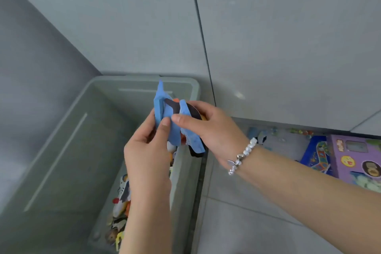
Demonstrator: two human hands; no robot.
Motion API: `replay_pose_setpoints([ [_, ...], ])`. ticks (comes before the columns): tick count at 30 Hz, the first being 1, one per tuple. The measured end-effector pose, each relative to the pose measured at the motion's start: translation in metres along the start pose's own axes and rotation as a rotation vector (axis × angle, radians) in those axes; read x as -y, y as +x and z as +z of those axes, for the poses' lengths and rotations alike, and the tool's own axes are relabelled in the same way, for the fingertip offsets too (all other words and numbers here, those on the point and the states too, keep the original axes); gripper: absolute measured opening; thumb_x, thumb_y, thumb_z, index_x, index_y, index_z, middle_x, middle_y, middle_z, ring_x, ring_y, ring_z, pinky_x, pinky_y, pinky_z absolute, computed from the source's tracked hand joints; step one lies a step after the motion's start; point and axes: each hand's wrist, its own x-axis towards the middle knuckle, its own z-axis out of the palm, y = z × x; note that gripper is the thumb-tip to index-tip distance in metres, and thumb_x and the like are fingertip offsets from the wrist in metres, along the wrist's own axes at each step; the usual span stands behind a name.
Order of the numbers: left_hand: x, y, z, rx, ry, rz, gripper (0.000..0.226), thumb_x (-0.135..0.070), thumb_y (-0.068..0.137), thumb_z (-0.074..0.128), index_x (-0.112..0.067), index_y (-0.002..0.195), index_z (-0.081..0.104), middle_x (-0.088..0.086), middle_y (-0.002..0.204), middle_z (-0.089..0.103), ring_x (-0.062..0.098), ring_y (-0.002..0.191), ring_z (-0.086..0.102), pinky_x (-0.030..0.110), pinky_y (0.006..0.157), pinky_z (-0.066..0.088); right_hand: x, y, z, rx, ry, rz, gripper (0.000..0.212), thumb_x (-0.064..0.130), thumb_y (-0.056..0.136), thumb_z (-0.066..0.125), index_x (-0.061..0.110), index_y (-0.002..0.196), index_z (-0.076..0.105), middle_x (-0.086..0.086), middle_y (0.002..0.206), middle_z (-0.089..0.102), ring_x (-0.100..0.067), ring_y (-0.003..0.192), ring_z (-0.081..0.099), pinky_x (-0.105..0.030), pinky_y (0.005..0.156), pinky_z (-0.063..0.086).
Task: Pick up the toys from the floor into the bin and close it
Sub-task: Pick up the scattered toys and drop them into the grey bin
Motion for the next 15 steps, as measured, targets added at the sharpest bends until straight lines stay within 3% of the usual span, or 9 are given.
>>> replay_pose_setpoints([
  [3, 0.002, 0.01, -0.015, -0.06, 0.012, -0.017, 0.024, -0.022, 0.092, 0.058, -0.036, 0.11, 0.066, -0.016, 0.099, 0.072, 0.001, 0.097, 0.066, 0.023, 0.083, 0.049, 0.001, 0.018, 0.026, 0.067, -0.082, 0.054, 0.033, 0.034, 0.08, 0.069, 0.026, 0.112, 0.062, 0.004, 0.108, 0.068, -0.016, 0.099, 0.065, -0.041, 0.091, 0.052],
  [5, 0.01, 0.016, -0.016, -0.067, 0.023, -0.067, 0.025, -0.025, 0.093, 0.055, -0.034, 0.116, 0.063, -0.013, 0.108, 0.07, 0.002, 0.103, 0.064, 0.023, 0.086, 0.047, -0.001, 0.026, 0.035, 0.112, -0.154, 0.09, 0.04, 0.04, 0.085, 0.062, 0.024, 0.122, 0.057, 0.005, 0.116, 0.064, -0.014, 0.105, 0.062, -0.039, 0.095, 0.049],
  [9, 0.023, 0.02, -0.013, -0.133, 0.013, -0.186, 0.042, -0.029, 0.095, 0.052, -0.024, 0.137, 0.048, -0.009, 0.135, 0.053, 0.008, 0.121, 0.052, 0.029, 0.103, 0.041, -0.003, 0.027, 0.037, 0.164, -0.339, 0.081, 0.04, 0.038, 0.095, 0.044, 0.028, 0.134, 0.045, 0.01, 0.12, 0.055, -0.009, 0.093, 0.061, -0.024, 0.088, 0.048],
  [11, 0.027, 0.021, -0.012, -0.147, 0.003, -0.207, 0.04, -0.03, 0.096, 0.05, -0.024, 0.135, 0.049, -0.011, 0.132, 0.054, 0.007, 0.117, 0.052, 0.026, 0.098, 0.042, -0.006, 0.024, 0.034, 0.154, -0.378, 0.045, 0.038, 0.034, 0.096, 0.042, 0.028, 0.134, 0.045, 0.008, 0.134, 0.05, -0.015, 0.099, 0.064, -0.028, 0.09, 0.05],
  [13, 0.029, 0.02, -0.009, -0.133, -0.01, -0.219, 0.036, -0.03, 0.096, 0.05, -0.026, 0.132, 0.052, -0.011, 0.127, 0.057, 0.007, 0.115, 0.054, 0.026, 0.092, 0.046, -0.007, 0.021, 0.032, 0.143, -0.41, 0.001, 0.037, 0.028, 0.098, 0.041, 0.028, 0.134, 0.045, 0.011, 0.145, 0.038, -0.018, 0.101, 0.065, -0.02, 0.083, 0.052],
  [15, 0.031, 0.018, -0.006, -0.11, -0.024, -0.209, 0.033, -0.029, 0.096, 0.05, -0.026, 0.128, 0.055, -0.006, 0.124, 0.061, 0.01, 0.114, 0.058, 0.031, 0.096, 0.048, -0.01, 0.018, 0.029, 0.149, -0.372, -0.041, 0.035, 0.022, 0.098, 0.039, 0.026, 0.132, 0.048, 0.012, 0.142, 0.042, -0.016, 0.096, 0.065, -0.025, 0.079, 0.055],
])
